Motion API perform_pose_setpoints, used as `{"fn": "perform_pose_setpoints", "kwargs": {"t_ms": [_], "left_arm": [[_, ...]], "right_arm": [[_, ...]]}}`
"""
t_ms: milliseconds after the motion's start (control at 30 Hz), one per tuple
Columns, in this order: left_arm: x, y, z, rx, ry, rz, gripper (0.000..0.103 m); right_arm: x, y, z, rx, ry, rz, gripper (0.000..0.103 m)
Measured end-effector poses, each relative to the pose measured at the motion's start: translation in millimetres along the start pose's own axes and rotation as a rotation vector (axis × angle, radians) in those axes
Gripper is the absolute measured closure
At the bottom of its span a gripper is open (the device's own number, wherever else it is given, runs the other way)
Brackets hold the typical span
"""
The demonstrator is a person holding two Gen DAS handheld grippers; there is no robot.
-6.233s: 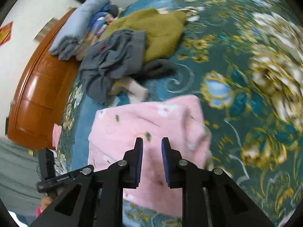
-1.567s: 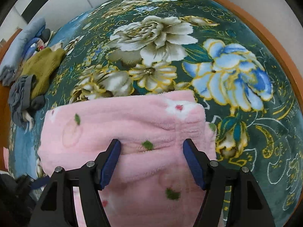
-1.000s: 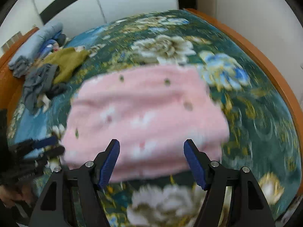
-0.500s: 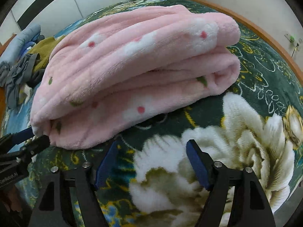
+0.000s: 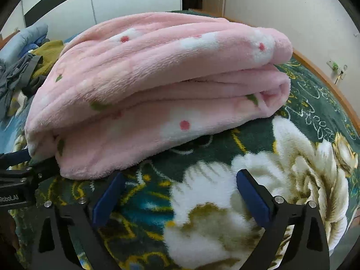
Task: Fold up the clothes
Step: 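Open both tools and press the folded pink bundle flat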
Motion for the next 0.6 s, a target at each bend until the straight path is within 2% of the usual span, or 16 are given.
{"fn": "perform_pose_setpoints", "kwargs": {"t_ms": [300,600], "left_arm": [[0,1,-4,0.072,0.013,0.014,0.0],[0,2,-8,0.08,0.007,0.028,0.0]], "right_arm": [[-5,5,9,0.029,0.004,-0.041,0.0],[-9,9,21,0.036,0.002,-0.062,0.0]]}}
Point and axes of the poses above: each gripper's, at about its wrist camera, not at the fingertips, and y roughly the way its jaws point, x to its right, z to its top, the point moved 7 cm from there along y, roughly the way its jaws point, and after that the axes turned 6 degrees about -x, right-handed, at the moved point
